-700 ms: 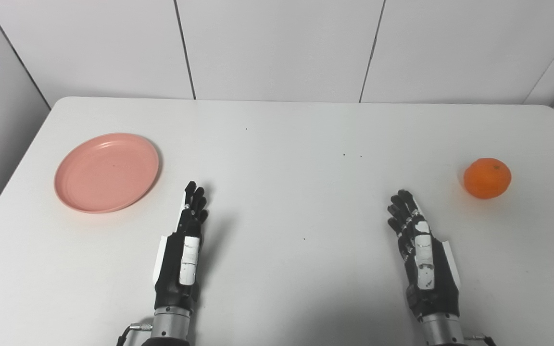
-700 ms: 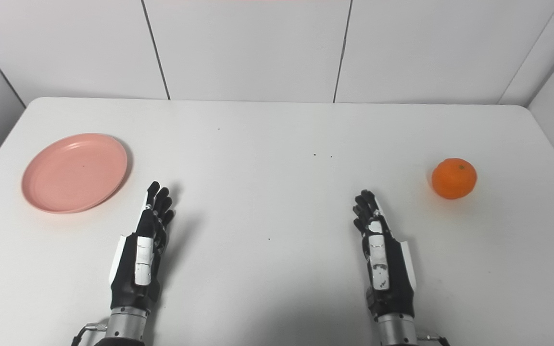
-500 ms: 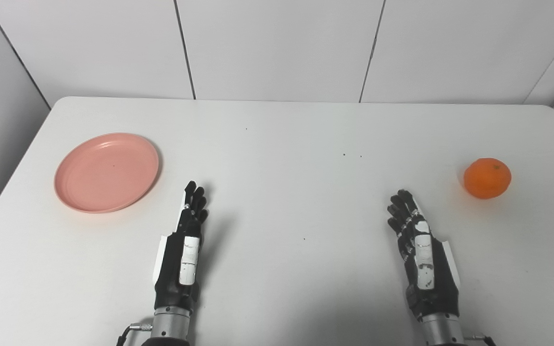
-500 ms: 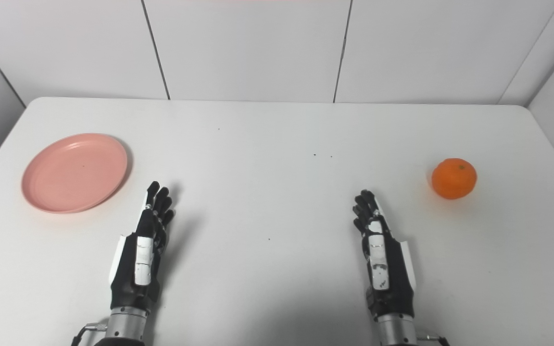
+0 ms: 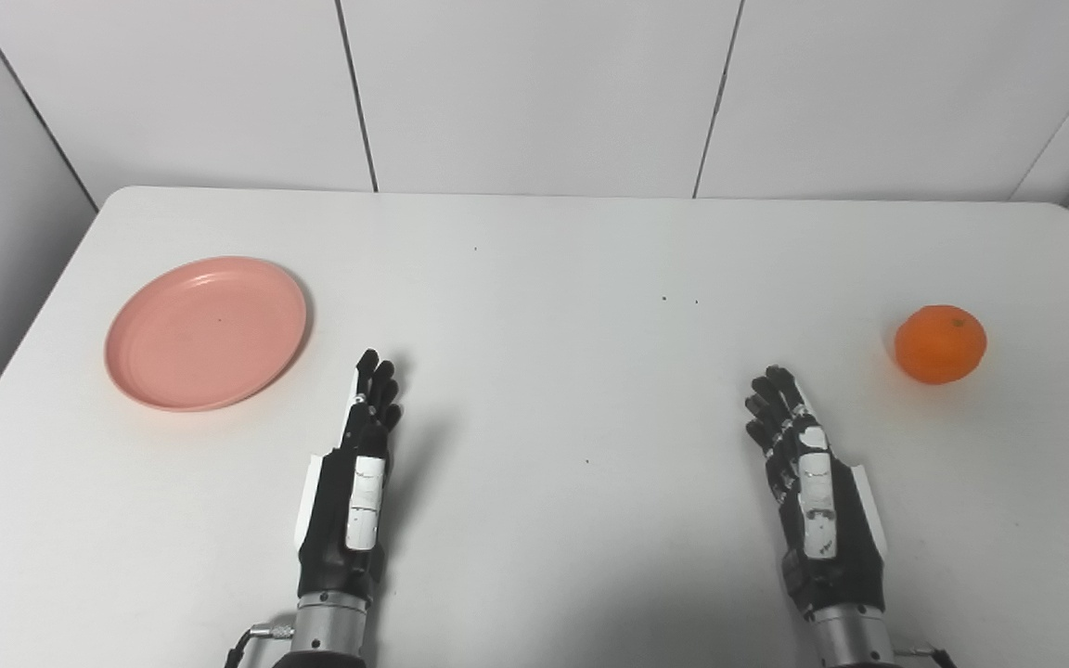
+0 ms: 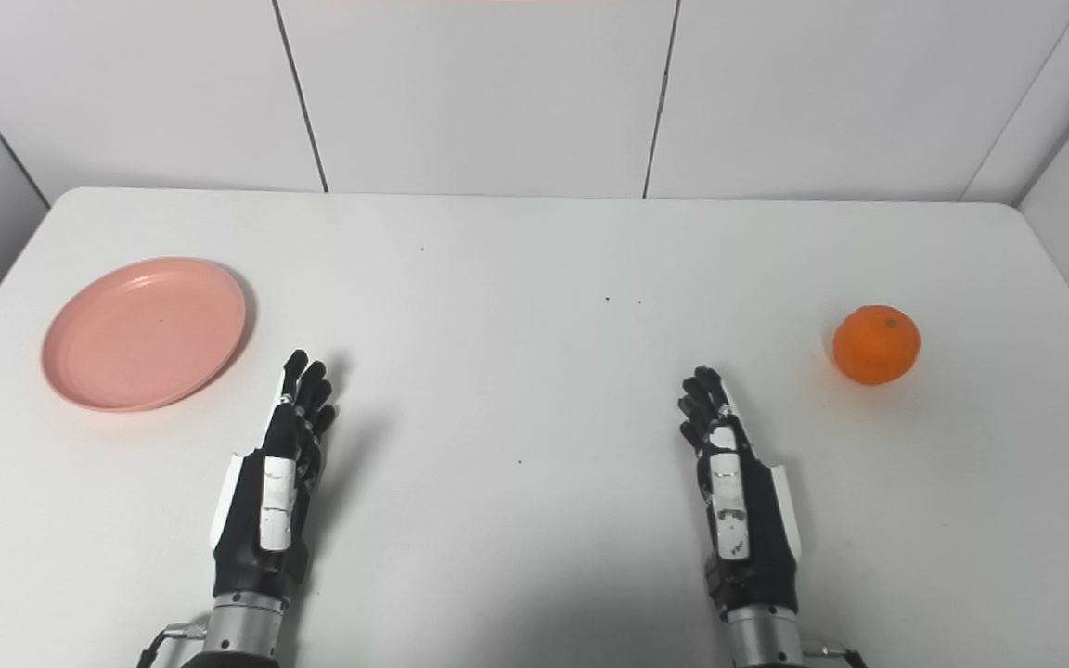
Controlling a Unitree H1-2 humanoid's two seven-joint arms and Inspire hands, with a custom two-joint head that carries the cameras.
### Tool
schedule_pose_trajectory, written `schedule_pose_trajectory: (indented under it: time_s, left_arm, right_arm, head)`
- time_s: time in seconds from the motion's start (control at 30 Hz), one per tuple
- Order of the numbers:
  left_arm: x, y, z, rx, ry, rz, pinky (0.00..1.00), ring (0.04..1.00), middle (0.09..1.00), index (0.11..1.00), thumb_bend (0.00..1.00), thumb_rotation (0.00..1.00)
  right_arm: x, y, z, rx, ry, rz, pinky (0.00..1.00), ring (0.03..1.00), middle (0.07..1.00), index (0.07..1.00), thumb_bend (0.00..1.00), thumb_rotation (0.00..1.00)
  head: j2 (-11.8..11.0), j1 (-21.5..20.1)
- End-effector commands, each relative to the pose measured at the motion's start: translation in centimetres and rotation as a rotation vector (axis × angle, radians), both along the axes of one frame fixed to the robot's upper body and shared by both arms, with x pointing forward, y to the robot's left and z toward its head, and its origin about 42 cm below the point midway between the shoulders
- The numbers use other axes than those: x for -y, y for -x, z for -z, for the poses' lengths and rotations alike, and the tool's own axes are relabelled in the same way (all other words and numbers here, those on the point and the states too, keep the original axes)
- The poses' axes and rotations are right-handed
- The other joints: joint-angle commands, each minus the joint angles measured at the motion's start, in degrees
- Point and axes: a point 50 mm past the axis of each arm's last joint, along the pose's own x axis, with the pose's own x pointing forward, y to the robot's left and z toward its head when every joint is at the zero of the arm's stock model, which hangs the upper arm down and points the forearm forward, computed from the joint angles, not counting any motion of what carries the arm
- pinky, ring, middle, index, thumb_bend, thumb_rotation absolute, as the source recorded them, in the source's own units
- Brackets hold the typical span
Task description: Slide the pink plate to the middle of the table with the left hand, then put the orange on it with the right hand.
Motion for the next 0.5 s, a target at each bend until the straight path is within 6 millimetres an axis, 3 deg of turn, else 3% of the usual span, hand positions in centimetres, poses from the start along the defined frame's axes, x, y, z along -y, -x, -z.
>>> schedule_pose_trajectory:
  time_s: [0.0, 0.47]
  left_arm:
    - [-3.45, 7.98, 3.7, -0.182, -0.104, -0.061, 1.0, 1.0, 1.0, 1.0, 0.85, 1.0]
    - [-3.37, 8.04, 3.9, -0.188, -0.096, -0.063, 1.0, 1.0, 1.0, 1.0, 0.85, 1.0]
  right_arm:
    - [0.12, 1.89, -1.19, 0.083, -0.001, 0.008, 0.96, 0.933, 0.925, 0.923, 0.89, 1.0]
    - [0.2, 1.92, -1.18, 0.085, 0.005, 0.011, 0.95, 0.93, 0.921, 0.919, 0.89, 1.0]
  head:
    - [0.03, 0.02]
    - [-0.48, 0.99]
